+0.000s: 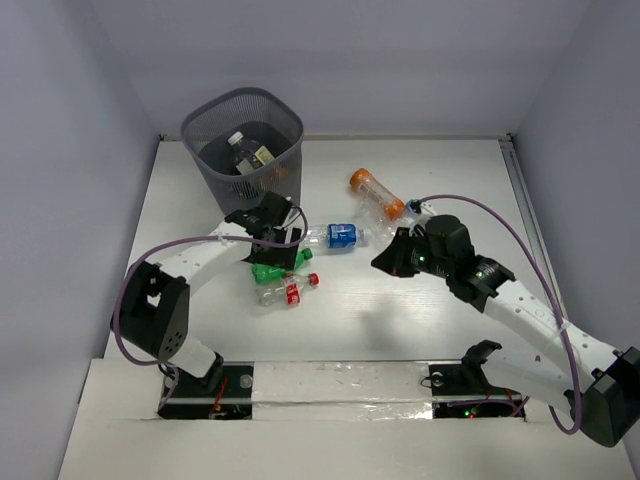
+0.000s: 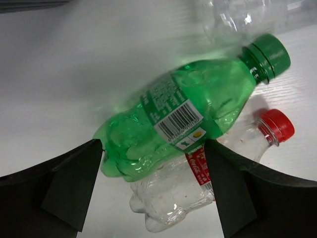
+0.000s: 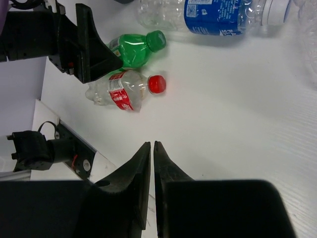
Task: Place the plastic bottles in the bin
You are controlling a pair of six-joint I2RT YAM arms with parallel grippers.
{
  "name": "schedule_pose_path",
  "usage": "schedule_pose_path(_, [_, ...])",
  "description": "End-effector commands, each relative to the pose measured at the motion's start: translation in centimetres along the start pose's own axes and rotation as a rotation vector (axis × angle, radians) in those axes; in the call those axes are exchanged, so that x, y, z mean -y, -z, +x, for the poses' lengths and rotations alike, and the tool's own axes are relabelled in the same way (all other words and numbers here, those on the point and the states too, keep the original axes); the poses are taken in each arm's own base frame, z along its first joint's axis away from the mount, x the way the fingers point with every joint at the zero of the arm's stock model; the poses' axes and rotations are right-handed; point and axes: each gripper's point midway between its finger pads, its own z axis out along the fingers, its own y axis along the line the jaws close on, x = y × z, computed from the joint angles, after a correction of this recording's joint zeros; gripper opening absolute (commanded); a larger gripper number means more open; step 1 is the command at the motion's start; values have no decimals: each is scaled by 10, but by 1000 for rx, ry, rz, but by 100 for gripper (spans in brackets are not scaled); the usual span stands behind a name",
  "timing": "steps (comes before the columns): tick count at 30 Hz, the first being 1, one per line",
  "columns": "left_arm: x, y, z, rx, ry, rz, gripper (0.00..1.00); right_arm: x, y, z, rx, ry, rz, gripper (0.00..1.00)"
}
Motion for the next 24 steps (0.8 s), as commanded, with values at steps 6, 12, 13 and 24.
schedule_pose_path(6, [16,-10,1,-49,-70,90,83,-16,-1,-15,30,41,-52,15])
schedule_pose_path(12, [26,-13,19,-107,-58,157,83,-14,-2,-11,23,28,-49,35])
schedule_pose_path(13, [28,-13,20,-114,-56,163,83,-13,-2,-11,22,26,-48,40])
schedule_pose_path(24, [34,-12,27,-141,-17,195,47,-27,-12,-3,-20,4,-105,87])
